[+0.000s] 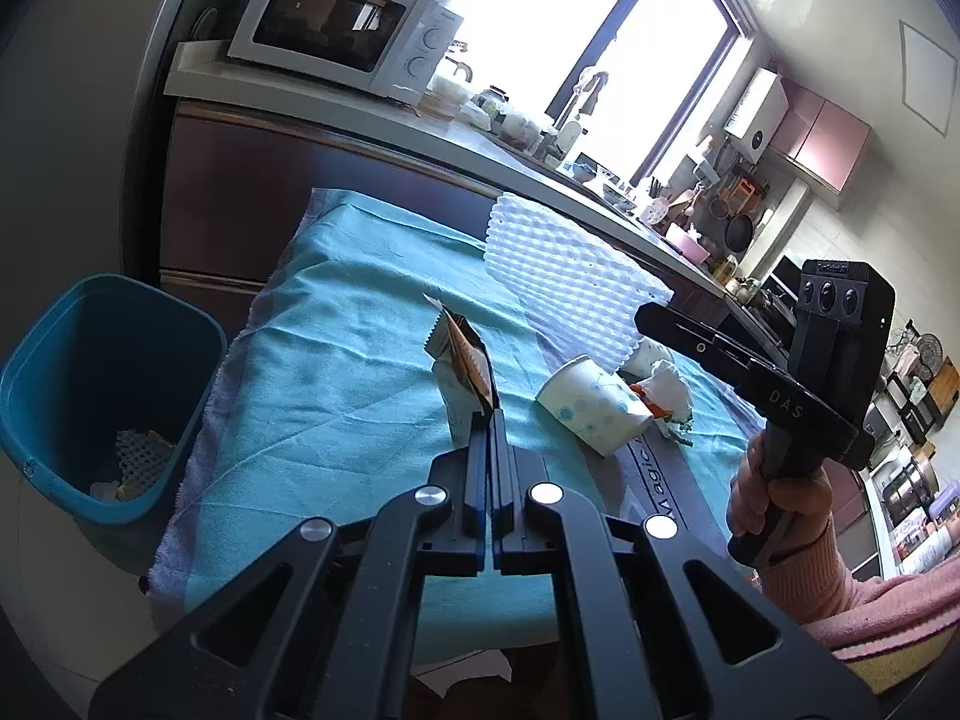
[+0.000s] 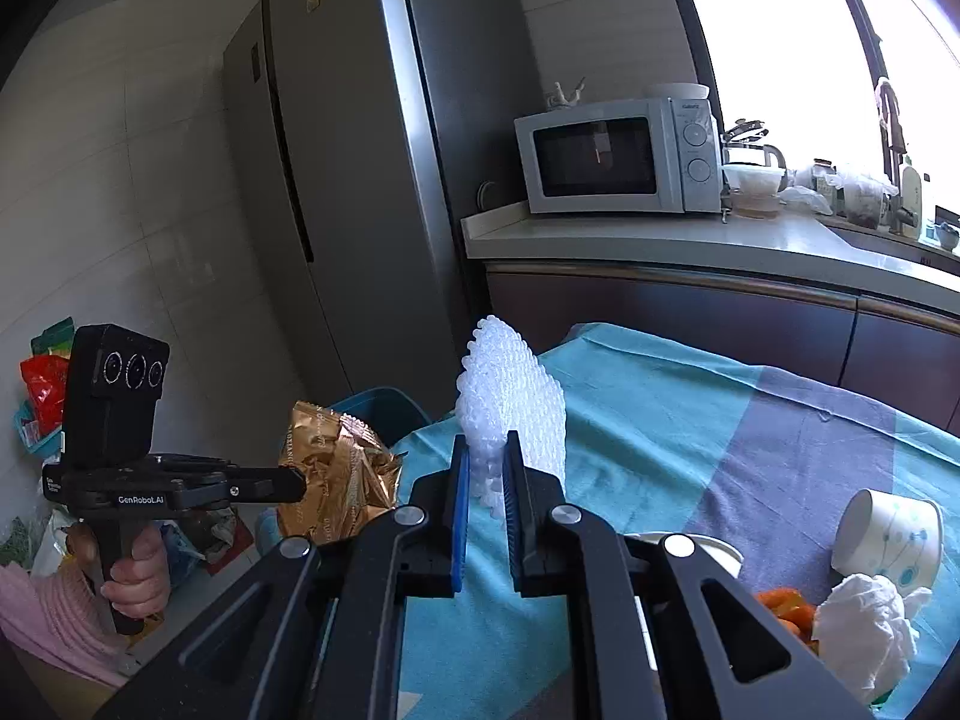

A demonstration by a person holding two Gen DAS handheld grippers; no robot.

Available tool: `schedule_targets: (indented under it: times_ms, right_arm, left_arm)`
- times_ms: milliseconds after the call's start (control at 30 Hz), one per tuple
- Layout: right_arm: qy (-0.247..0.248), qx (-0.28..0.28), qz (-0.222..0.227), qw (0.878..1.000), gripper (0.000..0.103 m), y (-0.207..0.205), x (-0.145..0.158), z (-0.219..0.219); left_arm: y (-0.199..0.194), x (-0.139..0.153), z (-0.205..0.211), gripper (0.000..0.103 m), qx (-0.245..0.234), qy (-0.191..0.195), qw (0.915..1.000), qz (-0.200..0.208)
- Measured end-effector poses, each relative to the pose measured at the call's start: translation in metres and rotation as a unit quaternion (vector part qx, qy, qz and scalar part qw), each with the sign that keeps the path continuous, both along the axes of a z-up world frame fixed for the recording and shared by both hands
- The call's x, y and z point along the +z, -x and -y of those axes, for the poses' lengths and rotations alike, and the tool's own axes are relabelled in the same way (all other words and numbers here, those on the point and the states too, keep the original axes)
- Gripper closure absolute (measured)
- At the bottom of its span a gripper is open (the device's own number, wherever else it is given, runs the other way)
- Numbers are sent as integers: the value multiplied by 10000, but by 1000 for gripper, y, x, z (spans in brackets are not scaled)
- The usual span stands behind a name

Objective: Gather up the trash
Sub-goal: 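Carry the gold wrapper and foam net over the teal bin with both grippers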

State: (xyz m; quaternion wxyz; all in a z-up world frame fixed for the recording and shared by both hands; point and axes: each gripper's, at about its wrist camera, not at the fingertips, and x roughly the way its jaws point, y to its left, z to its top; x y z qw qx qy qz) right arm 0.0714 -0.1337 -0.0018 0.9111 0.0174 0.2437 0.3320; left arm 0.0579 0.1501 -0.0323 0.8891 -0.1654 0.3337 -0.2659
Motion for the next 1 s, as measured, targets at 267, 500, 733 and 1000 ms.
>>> schedule_targets:
  times_ms: [267, 500, 733, 1000]
  right_arm:
    - [13, 292, 6, 9996, 94, 2, -2, -26]
    - [35, 507, 10, 9987, 94, 0, -2, -47]
    - [13, 765, -24, 9971, 94, -5, -1, -68]
    - [-9, 1027, -69, 9947, 94, -14, 1, -91]
  left_arm:
    - [5, 6, -25, 102, 269, 25, 9996, 76]
    - [7, 10, -48, 102, 519, 38, 9986, 136]
    - [9, 15, -69, 102, 799, 6, 9966, 205]
    - [9, 15, -99, 102, 1229, -61, 9922, 210]
